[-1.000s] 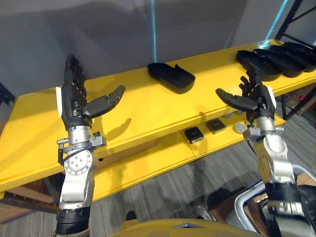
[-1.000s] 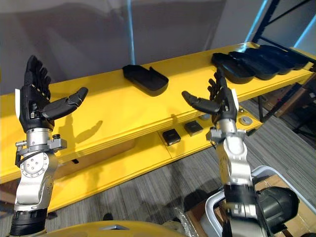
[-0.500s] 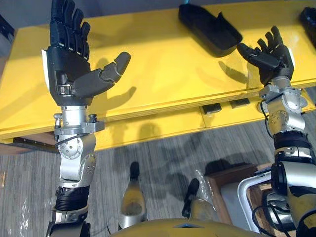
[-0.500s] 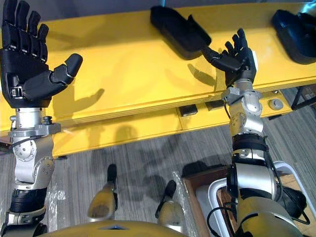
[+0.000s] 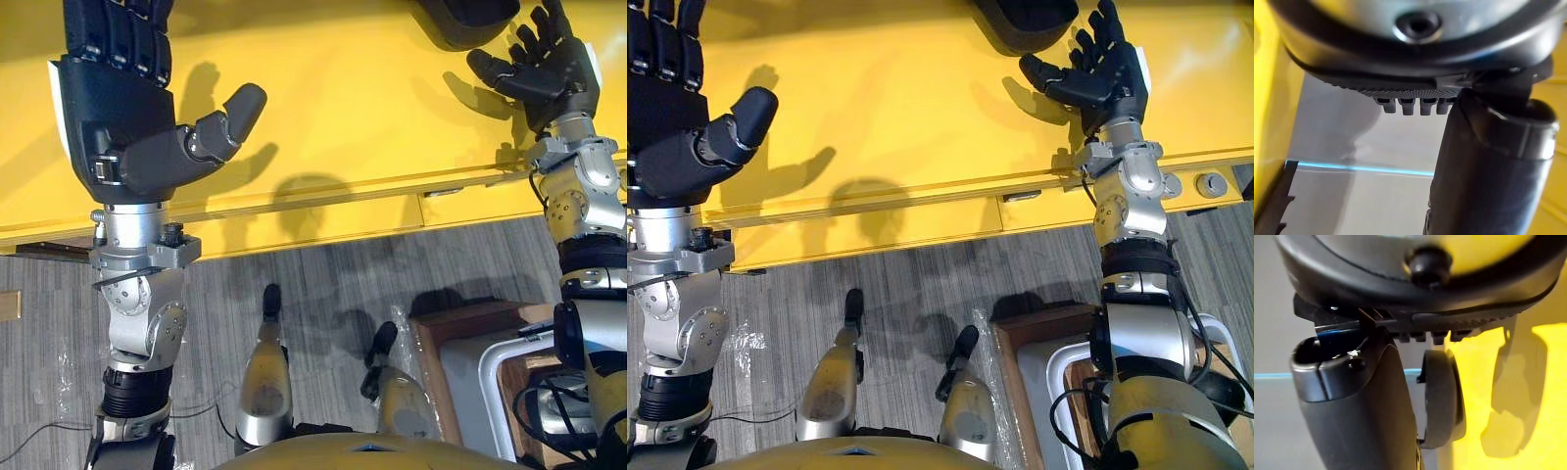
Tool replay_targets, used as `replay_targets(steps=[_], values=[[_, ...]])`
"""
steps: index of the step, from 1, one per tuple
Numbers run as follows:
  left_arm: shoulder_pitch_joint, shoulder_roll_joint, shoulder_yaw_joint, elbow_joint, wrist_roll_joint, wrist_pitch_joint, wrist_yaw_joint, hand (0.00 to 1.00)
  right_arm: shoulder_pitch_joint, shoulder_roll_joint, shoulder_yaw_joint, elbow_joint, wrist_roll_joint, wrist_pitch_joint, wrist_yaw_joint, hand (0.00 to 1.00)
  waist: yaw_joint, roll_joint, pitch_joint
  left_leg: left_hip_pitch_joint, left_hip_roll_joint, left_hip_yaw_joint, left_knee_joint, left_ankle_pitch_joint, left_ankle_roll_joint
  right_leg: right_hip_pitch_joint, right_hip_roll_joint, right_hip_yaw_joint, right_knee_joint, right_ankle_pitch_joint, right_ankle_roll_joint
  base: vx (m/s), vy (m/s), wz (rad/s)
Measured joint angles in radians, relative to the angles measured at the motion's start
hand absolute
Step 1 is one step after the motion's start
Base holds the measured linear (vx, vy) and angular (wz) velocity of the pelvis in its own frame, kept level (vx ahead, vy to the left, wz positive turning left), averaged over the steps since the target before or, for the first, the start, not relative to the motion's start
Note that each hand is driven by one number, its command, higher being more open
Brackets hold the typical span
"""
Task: Walk over and take three plastic housings, then place them on the shelf
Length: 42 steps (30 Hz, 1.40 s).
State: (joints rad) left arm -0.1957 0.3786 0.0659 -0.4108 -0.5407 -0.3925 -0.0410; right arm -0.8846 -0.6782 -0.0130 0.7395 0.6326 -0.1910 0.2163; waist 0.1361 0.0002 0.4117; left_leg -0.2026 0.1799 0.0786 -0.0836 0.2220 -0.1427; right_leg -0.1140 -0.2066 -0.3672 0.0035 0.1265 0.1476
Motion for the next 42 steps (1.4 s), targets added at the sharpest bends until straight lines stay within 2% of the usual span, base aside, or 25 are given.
replay_targets(steps=[6, 11, 15, 19, 26, 29, 32, 37, 42], values=[[0.01, 0.009, 0.002, 0.021, -0.007, 0.0, -0.016, 1.0, -0.002, -0.032, 0.009, 0.003, -0.012, 0.005, 0.046, 1.0, -0.002, 0.0, 0.0, 0.001, 0.005, 0.001, 0.0, 0.001, 0.0, 0.0, 0.006, 0.007, 0.001, -0.001, -0.002, 0.0, 0.0, 0.0], [0.04, 0.024, 0.027, 0.022, -0.003, 0.0, -0.017, 1.0, 0.023, -0.04, 0.009, -0.015, -0.127, 0.002, 0.036, 1.0, -0.005, -0.001, -0.001, 0.022, 0.005, 0.004, 0.0, 0.0, -0.001, 0.02, 0.007, 0.008, -0.003, -0.001, -0.002, 0.0, 0.0, 0.0], [0.094, 0.024, 0.072, 0.021, 0.001, 0.0, -0.014, 1.0, 0.146, -0.093, -0.007, -0.172, -0.246, 0.0, -0.026, 1.0, -0.011, -0.003, -0.002, 0.037, 0.001, 0.008, -0.001, -0.003, -0.003, 0.032, 0.003, 0.008, -0.003, -0.002, -0.002, 0.0, 0.0, 0.0], [0.132, 0.023, 0.108, 0.02, 0.008, 0.002, -0.013, 1.0, 0.208, -0.151, -0.04, -0.313, -0.363, 0.001, -0.055, 1.0, -0.033, -0.005, -0.003, 0.044, 0.0, 0.013, -0.001, -0.003, -0.002, 0.036, 0.002, 0.012, -0.003, -0.001, 0.0, -0.02, -0.002, -0.02], [0.177, 0.023, 0.112, 0.009, 0.042, 0.015, -0.024, 1.0, 0.21, -0.156, -0.061, -0.364, -0.479, 0.011, -0.073, 1.0, -0.054, -0.039, -0.058, 0.063, 0.001, 0.022, -0.001, -0.005, -0.005, 0.053, 0.003, 0.019, -0.008, 0.0, 0.001, -0.01, -0.006, -0.03], [0.206, 0.023, 0.112, 0.008, 0.043, 0.048, -0.035, 1.0, 0.21, -0.223, -0.012, -0.391, -0.513, 0.039, -0.066, 1.0, -0.047, -0.04, -0.073, 0.072, 0.0, 0.02, -0.001, -0.013, -0.008, 0.069, 0.004, 0.016, -0.019, 0.001, 0.002, -0.01, -0.012, 0.02], [0.218, 0.023, 0.112, 0.008, 0.043, 0.054, -0.044, 1.0, 0.209, -0.257, 0.019, -0.397, -0.565, 0.049, -0.051, 1.0, -0.043, -0.04, -0.078, 0.076, 0.0, 0.009, -0.001, -0.012, -0.007, 0.083, 0.005, 0.007, -0.023, 0.001, 0.002, 0.0, -0.013, 0.07], [0.243, 0.025, 0.11, 0.008, 0.032, 0.071, -0.072, 1.0, 0.194, -0.272, 0.115, -0.376, -0.59, 0.077, -0.034, 1.0, -0.024, -0.042, -0.103, 0.077, -0.002, 0.0, -0.005, -0.013, -0.008, 0.092, 0.005, -0.004, -0.025, 0.001, 0.002, -0.01, -0.015, 0.07], [0.244, 0.025, 0.102, 0.008, 0.019, 0.072, -0.079, 1.0, 0.074, -0.272, 0.252, -0.268, -0.63, 0.078, -0.005, 1.0, -0.003, -0.042, -0.104, 0.071, -0.005, -0.01, -0.005, -0.012, -0.01, 0.094, 0.004, -0.013, -0.029, 0.001, 0.002, -0.02, -0.011, 0.06]])
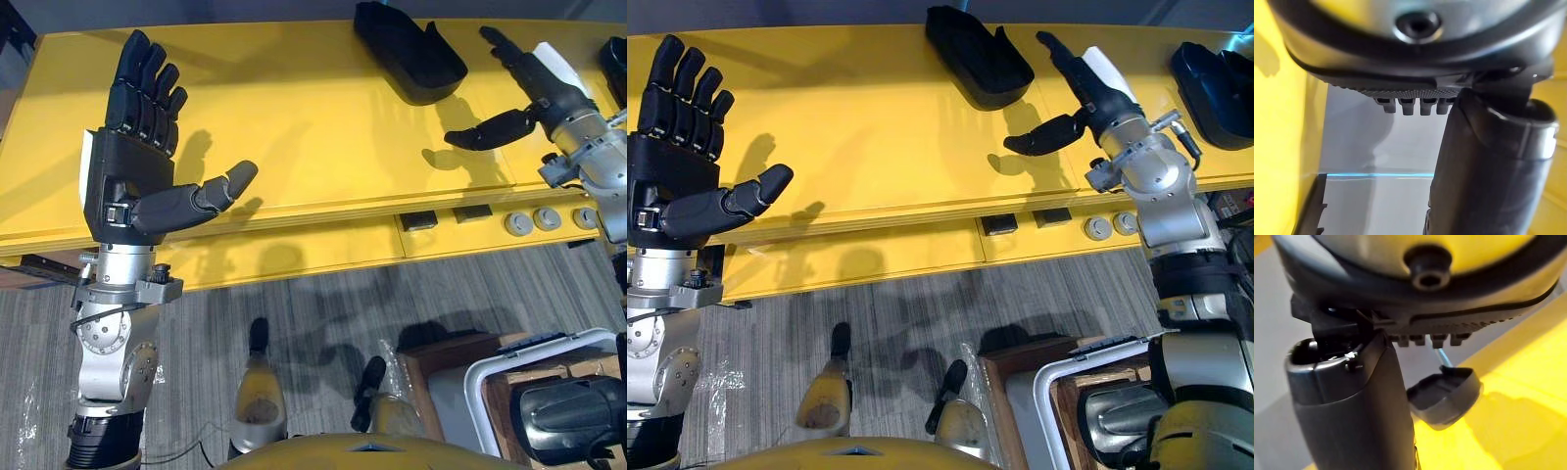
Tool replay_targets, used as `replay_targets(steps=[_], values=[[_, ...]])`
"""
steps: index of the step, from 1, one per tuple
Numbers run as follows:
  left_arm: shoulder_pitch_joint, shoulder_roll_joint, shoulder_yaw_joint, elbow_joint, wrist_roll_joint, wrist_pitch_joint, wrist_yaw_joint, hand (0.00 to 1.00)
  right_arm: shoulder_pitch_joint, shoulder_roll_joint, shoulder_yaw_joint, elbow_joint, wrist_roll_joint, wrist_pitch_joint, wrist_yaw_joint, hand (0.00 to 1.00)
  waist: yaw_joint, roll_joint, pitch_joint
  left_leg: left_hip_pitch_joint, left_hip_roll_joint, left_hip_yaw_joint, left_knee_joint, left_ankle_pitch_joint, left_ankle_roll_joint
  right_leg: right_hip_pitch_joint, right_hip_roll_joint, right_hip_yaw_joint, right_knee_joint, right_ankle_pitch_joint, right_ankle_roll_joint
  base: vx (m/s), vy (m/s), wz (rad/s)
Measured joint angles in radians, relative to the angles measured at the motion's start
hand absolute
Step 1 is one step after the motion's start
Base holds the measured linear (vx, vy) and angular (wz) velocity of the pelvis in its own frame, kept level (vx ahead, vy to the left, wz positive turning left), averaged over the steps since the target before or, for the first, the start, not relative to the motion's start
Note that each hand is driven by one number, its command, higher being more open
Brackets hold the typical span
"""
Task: Walk over and take three plastic housings, then place them on the shelf
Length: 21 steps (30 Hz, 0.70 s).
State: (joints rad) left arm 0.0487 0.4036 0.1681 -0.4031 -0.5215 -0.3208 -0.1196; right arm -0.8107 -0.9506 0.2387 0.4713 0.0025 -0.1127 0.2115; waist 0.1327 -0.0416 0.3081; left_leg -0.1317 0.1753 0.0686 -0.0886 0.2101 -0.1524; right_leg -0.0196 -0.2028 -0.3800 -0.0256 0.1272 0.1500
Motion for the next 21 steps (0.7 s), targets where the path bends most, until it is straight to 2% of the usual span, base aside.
replay_targets(steps=[9, 15, 16, 21], values=[[0.002, 0.001, -0.027, 0.0, -0.065, 0.0, -0.005, 1.0, -0.135, -0.04, 0.18, 0.121, -0.04, -0.002, 0.001, 1.0, 0.033, 0.001, 0.0, -0.024, -0.014, -0.034, 0.003, 0.011, 0.01, 0.003, -0.007, -0.031, -0.009, 0.002, 0.002, 0.0, -0.008, 0.11], [0.002, 0.001, -0.068, 0.0, -0.096, 0.0, -0.012, 1.0, -0.228, -0.04, 0.268, 0.184, -0.09, -0.001, 0.002, 1.0, 0.029, 0.011, 0.001, -0.026, -0.025, -0.036, 0.003, 0.014, 0.012, 0.001, -0.018, -0.033, -0.009, 0.004, 0.005, 0.0, -0.001, 0.01], [0.004, 0.001, -0.077, 0.001, -0.1, -0.001, -0.014, 1.0, -0.242, -0.04, 0.288, 0.195, -0.119, 0.002, 0.002, 1.0, 0.029, 0.02, 0.0, -0.026, -0.027, -0.037, 0.003, 0.013, 0.012, 0.001, -0.02, -0.032, -0.009, 0.004, 0.006, 0.0, 0.0, 0.0], [0.014, 0.005, -0.096, 0.023, -0.109, -0.002, -0.014, 1.0, -0.293, -0.04, 0.383, 0.233, -0.165, 0.026, 0.022, 1.0, 0.029, 0.027, 0.001, -0.028, -0.02, -0.04, 0.002, 0.005, 0.003, 0.002, -0.013, -0.03, -0.017, 0.005, 0.006, 0.0, 0.0, 0.0]])
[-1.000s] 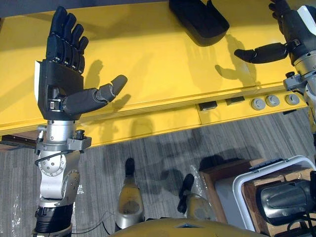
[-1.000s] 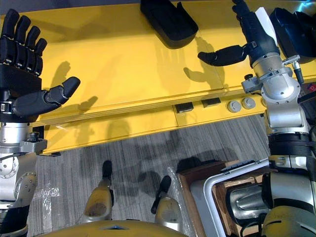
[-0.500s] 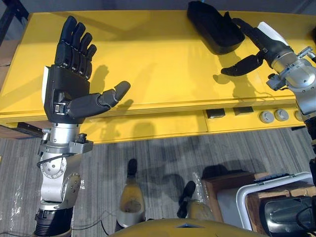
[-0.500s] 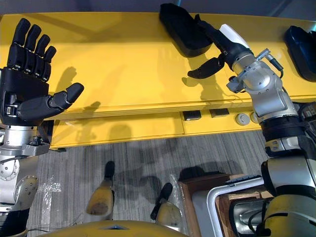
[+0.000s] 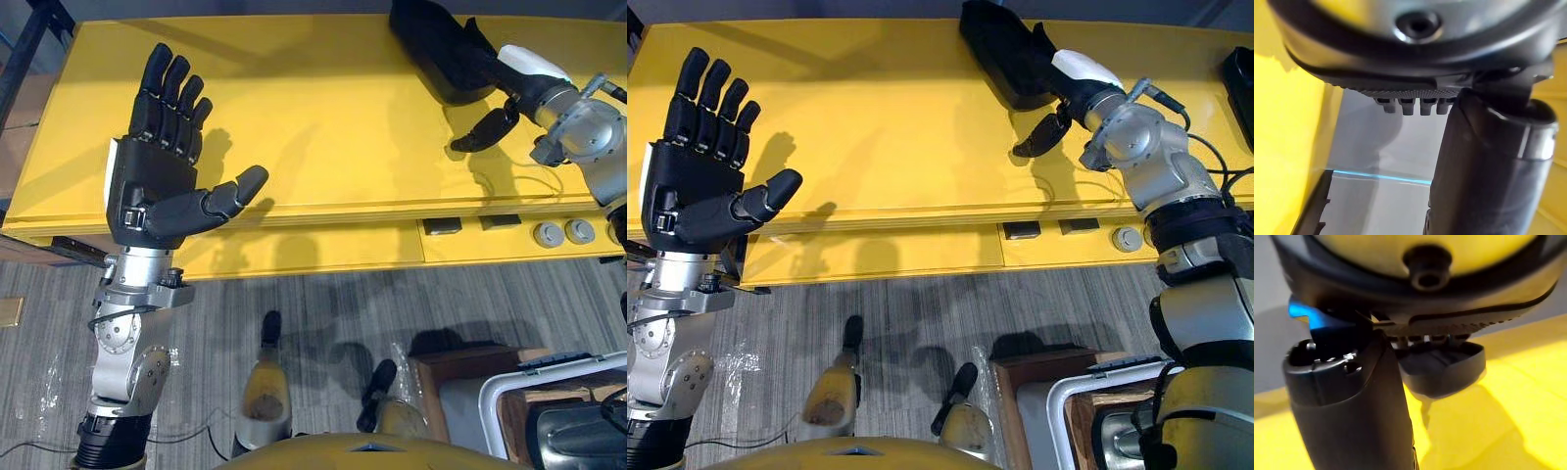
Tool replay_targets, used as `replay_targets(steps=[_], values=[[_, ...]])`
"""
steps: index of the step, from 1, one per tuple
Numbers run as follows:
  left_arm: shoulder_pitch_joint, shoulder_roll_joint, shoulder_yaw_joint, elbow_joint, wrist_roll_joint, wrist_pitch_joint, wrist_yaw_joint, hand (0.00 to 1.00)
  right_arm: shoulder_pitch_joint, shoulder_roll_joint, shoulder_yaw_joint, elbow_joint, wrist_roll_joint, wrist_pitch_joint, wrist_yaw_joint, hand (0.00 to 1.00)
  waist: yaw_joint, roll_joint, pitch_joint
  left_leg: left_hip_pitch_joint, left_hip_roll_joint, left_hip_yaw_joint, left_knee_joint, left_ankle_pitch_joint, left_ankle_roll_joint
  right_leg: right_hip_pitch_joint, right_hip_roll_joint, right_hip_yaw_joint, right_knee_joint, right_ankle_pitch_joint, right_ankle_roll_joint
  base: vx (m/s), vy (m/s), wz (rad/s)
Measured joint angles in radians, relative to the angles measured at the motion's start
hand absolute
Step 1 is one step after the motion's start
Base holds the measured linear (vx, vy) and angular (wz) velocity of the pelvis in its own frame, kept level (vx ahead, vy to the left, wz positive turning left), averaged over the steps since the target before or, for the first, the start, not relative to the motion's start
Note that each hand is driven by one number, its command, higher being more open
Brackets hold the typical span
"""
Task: Walk over and take three plastic housings, then place them on the shelf
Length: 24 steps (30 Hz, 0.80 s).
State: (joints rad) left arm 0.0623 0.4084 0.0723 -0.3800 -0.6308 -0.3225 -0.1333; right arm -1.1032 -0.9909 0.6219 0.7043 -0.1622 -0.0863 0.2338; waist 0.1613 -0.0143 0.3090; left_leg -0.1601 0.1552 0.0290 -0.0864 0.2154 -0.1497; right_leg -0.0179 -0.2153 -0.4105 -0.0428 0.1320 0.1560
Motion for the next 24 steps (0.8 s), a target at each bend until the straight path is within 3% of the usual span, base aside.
replay_targets(steps=[1, 2, 15, 24], values=[[0.004, 0.001, -0.004, 0.003, 0.0, 0.0, 0.0, 1.0, -0.007, 0.0, 0.009, 0.004, 0.0, 0.005, 0.006, 1.0, 0.0, 0.0, 0.0, -0.001, 0.0, 0.0, 0.0, 0.0, 0.0, 0.0, 0.001, 0.0, -0.002, 0.0, 0.0, 0.0, 0.0, 0.0], [0.012, 0.003, -0.012, 0.011, 0.0, 0.0, 0.0, 1.0, -0.019, 0.0, 0.019, 0.01, 0.0, 0.013, 0.017, 0.0, -0.001, 0.0, 0.0, -0.003, 0.001, 0.0, 0.0, 0.0, 0.0, 0.0, 0.003, 0.0, -0.006, 0.001, 0.0, 0.0, 0.0, 0.0], [0.026, 0.027, -0.024, 0.021, -0.005, 0.0, -0.002, 1.0, -0.116, 0.0, 0.065, 0.036, -0.021, -0.001, 0.053, 0.0, 0.0, 0.0, 0.0, 0.002, 0.002, 0.004, 0.002, 0.005, 0.005, 0.003, 0.004, 0.0, -0.008, 0.002, 0.002, 0.0, 0.0, 0.0], [0.027, 0.014, -0.017, -0.027, -0.005, 0.0, -0.008, 1.0, 0.061, -0.036, 0.0, -0.123, -0.029, -0.038, 0.06, 0.0, -0.006, 0.003, 0.001, 0.028, 0.0, 0.016, -0.003, -0.005, -0.004, 0.009, -0.006, 0.004, 0.026, -0.021, -0.01, -0.03, -0.004, -0.02]])
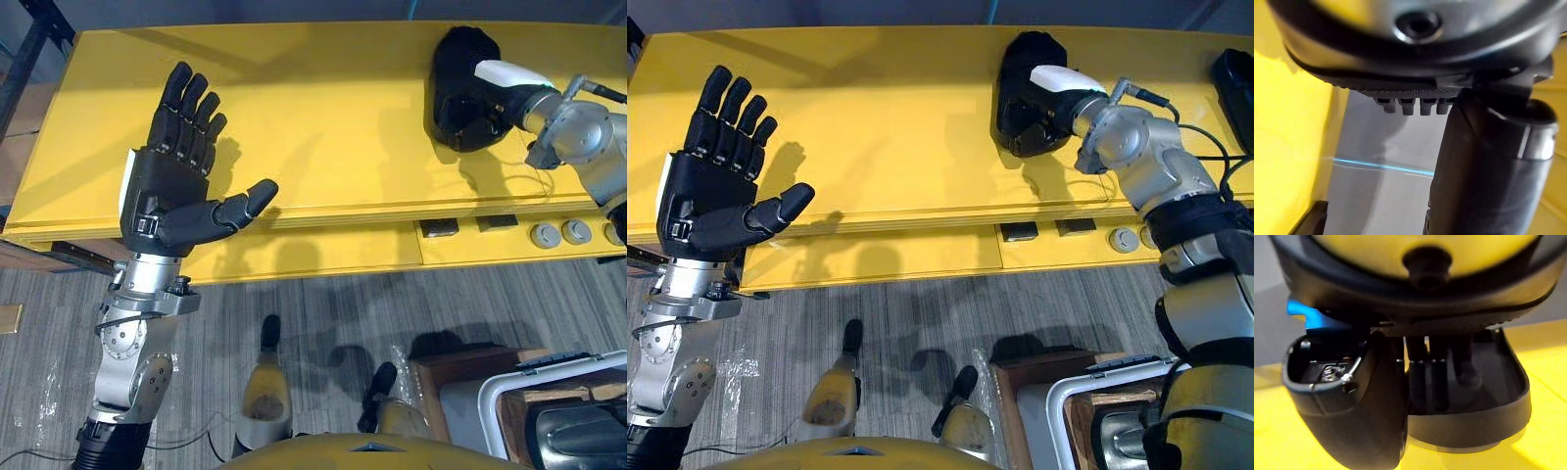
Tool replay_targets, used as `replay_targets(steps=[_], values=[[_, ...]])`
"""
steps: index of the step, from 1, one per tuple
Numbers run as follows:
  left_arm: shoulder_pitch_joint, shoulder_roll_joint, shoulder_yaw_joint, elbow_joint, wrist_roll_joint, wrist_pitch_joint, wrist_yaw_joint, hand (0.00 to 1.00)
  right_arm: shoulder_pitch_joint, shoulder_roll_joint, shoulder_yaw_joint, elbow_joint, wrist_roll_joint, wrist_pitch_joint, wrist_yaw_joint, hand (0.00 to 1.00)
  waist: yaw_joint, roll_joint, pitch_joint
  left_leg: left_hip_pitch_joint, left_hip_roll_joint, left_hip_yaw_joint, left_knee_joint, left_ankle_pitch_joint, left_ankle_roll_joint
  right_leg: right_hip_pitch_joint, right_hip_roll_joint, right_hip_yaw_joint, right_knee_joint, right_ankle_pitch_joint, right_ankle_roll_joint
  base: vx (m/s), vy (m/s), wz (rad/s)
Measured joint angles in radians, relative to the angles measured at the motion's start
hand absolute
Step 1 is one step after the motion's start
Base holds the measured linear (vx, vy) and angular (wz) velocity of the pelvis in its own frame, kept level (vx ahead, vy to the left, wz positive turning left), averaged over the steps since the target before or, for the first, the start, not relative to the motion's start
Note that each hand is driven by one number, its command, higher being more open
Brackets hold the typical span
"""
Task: Walk over and take three plastic housings, then place them on the shelf
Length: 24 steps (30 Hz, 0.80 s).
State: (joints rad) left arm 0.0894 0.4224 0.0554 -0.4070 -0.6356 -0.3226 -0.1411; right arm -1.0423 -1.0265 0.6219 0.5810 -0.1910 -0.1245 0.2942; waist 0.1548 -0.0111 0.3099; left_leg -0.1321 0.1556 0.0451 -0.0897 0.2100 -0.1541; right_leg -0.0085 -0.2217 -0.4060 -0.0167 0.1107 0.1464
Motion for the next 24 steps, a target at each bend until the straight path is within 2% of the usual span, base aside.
replay_targets(steps=[6, 10, 16, 20, 24], values=[[0.047, -0.002, 0.015, -0.016, 0.0, 0.0, -0.002, 1.0, 0.138, 0.0, -0.106, -0.131, -0.002, -0.002, -0.001, 0.0, -0.018, -0.003, -0.002, 0.006, -0.002, 0.004, 0.0, 0.001, 0.001, 0.004, -0.002, 0.003, -0.002, 0.003, 0.002, -0.01, -0.004, 0.0], [0.075, -0.002, 0.021, -0.032, 0.0, 0.0, -0.004, 1.0, 0.242, 0.0, -0.145, -0.187, -0.065, -0.066, -0.035, 0.0, -0.019, -0.01, -0.03, 0.018, -0.002, 0.014, 0.0, 0.0, 0.003, 0.013, -0.002, 0.012, -0.008, 0.003, 0.002, 0.01, -0.022, -0.05], [0.082, -0.002, 0.022, -0.033, 0.0, 0.0, -0.009, 1.0, 0.342, -0.001, -0.153, -0.235, -0.189, -0.184, -0.156, 0.0, -0.02, -0.014, -0.065, 0.021, -0.002, 0.016, 0.0, -0.005, 0.001, 0.019, -0.001, 0.012, -0.017, 0.004, 0.005, 0.0, -0.004, -0.01], [0.09, -0.001, 0.022, -0.033, 0.0, 0.0, -0.022, 1.0, 0.381, -0.001, -0.153, -0.241, -0.197, -0.234, -0.194, 0.0, -0.019, -0.021, -0.079, 0.021, -0.002, 0.015, 0.0, -0.008, 0.002, 0.021, -0.001, 0.01, -0.019, 0.004, 0.006, 0.0, 0.0, 0.0], [0.117, 0.002, 0.022, -0.033, 0.0, 0.0, -0.032, 1.0, 0.398, -0.001, -0.153, -0.244, -0.198, -0.255, -0.222, 0.0, -0.017, -0.023, -0.08, 0.019, -0.003, 0.011, 0.0, -0.008, 0.002, 0.024, -0.001, 0.005, -0.02, 0.004, 0.006, -0.01, -0.015, 0.04]])
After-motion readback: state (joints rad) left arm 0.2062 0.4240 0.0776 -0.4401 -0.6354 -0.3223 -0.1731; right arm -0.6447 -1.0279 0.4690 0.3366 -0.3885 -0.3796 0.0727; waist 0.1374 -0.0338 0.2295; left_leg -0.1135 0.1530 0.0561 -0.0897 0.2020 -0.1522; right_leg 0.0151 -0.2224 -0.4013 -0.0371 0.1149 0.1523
